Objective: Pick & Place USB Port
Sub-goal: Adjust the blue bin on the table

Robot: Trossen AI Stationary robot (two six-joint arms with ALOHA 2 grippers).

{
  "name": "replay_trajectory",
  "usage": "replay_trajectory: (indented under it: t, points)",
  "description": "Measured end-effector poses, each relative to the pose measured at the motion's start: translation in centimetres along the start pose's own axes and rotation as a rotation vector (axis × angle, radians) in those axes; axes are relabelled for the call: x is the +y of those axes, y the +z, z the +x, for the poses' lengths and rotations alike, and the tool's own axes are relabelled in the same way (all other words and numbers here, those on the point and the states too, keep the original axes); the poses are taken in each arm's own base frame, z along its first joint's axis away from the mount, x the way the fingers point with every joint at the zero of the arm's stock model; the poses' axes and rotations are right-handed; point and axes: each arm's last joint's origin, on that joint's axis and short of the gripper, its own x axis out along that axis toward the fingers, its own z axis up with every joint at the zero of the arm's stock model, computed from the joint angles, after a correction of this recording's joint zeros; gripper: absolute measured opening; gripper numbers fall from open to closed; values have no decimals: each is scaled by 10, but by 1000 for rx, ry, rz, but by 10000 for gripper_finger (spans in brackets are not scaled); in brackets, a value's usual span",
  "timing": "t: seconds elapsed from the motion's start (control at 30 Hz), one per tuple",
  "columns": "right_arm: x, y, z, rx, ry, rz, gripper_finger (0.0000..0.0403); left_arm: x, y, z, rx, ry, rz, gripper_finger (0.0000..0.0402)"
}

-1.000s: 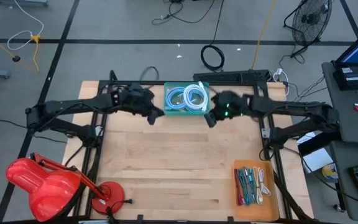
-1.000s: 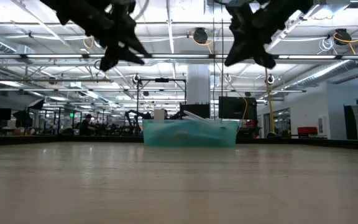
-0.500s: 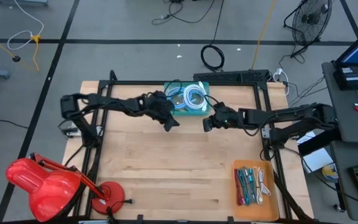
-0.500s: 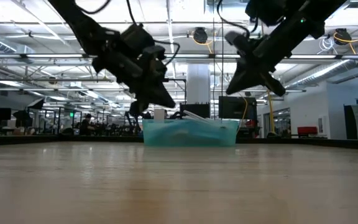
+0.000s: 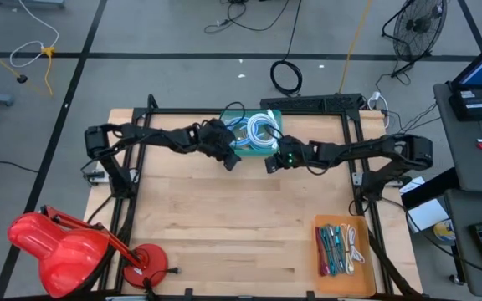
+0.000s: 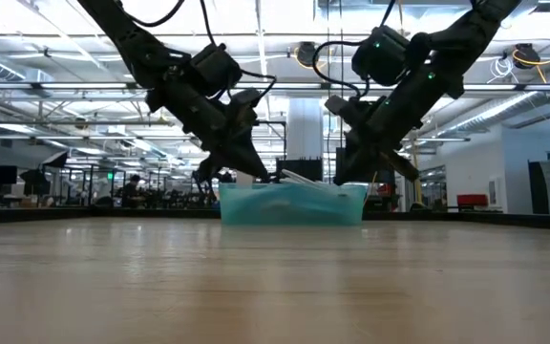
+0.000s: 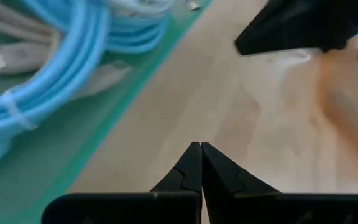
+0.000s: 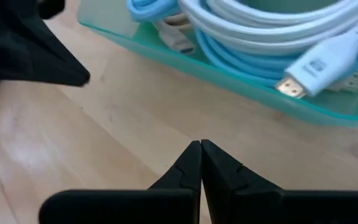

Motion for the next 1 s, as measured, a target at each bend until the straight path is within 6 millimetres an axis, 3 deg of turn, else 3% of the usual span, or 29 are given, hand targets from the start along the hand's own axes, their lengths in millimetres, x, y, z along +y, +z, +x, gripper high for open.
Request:
replay_trajectory:
  t: [0.47, 1.0]
  points:
    - [-9, 8, 1, -60, -77, -14, 0, 26, 4, -9, 13, 150, -14, 0]
    - [-19, 19, 0, -170, -179, 12, 0, 31, 9, -11, -24, 169, -10, 0]
